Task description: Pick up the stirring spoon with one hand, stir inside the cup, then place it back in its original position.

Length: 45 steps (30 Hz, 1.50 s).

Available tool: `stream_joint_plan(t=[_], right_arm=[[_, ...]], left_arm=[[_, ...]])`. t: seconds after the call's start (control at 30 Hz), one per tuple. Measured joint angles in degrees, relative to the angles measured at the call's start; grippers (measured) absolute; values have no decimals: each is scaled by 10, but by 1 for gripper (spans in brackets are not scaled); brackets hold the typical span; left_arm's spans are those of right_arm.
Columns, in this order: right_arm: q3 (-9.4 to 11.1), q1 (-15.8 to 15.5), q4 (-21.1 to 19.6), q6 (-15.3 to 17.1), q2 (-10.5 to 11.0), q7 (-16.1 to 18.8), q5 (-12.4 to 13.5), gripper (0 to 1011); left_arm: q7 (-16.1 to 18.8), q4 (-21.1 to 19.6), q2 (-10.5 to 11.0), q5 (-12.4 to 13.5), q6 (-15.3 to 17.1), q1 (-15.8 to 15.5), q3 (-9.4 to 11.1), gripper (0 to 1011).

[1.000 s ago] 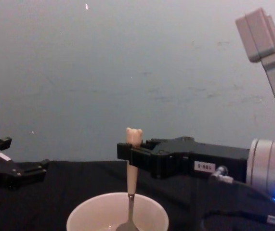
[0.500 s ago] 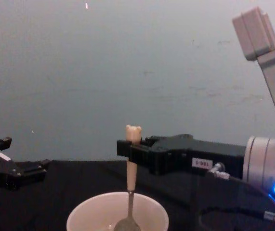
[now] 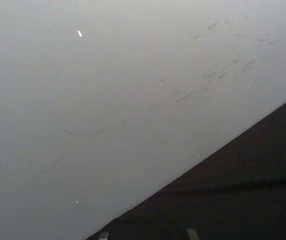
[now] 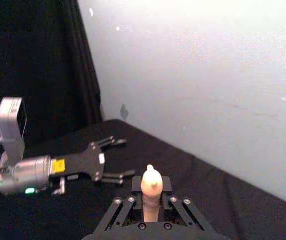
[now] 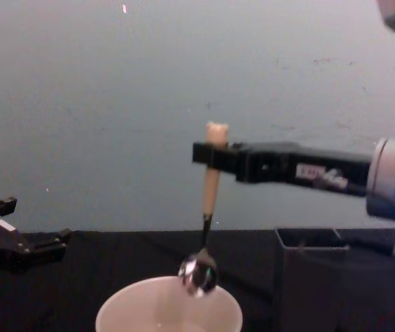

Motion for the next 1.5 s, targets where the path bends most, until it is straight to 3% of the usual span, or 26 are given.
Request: stream_joint_plan(t=[0.4, 0.87, 1.17, 1.5], right_arm=[[45, 5, -41, 40, 23, -37, 57, 218], [88, -14, -75, 36, 65, -65, 102, 218], [99, -28, -79, 24, 86, -71, 119, 218], [95, -33, -70, 21, 93, -74, 129, 218]], left_arm=[[0, 0, 0, 0, 0, 0, 0, 1001], [0, 0, 0, 0, 0, 0, 0, 1001], [0, 0, 0, 0, 0, 0, 0, 1001], [0, 0, 0, 0, 0, 0, 0, 1001]])
